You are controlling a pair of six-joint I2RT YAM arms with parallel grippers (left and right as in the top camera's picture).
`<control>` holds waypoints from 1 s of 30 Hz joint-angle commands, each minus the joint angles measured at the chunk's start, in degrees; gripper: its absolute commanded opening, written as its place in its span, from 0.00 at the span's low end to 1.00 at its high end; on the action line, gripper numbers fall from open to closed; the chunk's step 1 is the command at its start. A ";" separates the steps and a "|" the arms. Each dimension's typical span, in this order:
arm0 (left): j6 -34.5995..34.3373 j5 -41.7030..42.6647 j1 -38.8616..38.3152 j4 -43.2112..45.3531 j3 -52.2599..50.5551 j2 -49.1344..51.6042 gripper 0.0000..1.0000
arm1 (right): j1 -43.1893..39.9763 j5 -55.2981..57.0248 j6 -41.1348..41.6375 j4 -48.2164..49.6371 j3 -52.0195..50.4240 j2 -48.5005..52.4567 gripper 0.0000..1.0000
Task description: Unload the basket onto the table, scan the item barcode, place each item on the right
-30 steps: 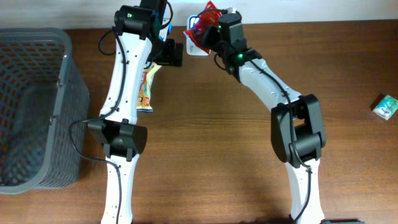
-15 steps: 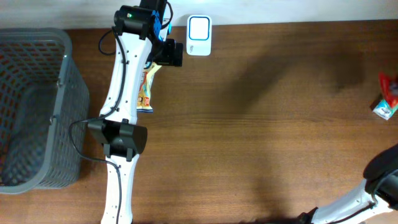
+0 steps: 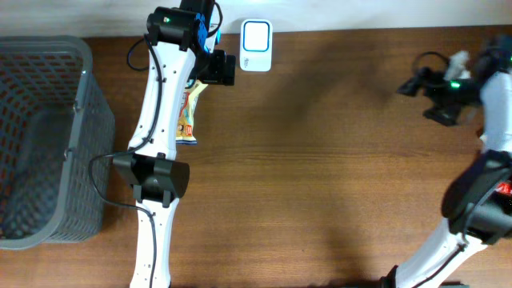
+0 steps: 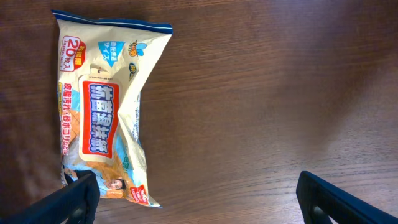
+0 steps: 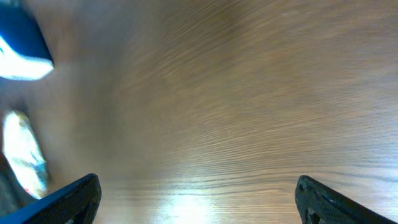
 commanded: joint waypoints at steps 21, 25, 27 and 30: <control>-9.16 -18.51 -0.07 21.07 -35.56 2.69 0.60 | 10.16 16.06 -1.31 1.49 -0.50 0.96 0.99; -9.14 -20.52 -0.13 19.43 -35.71 2.64 0.00 | 10.16 16.06 -1.31 1.49 -0.50 0.96 0.98; -9.16 -20.24 -0.13 15.15 -32.85 2.34 0.00 | 10.16 16.06 -1.31 1.49 -0.50 0.96 0.99; -2.62 6.67 -0.28 5.62 -18.64 -0.24 0.00 | 10.16 16.06 -1.31 1.49 -0.50 0.96 0.99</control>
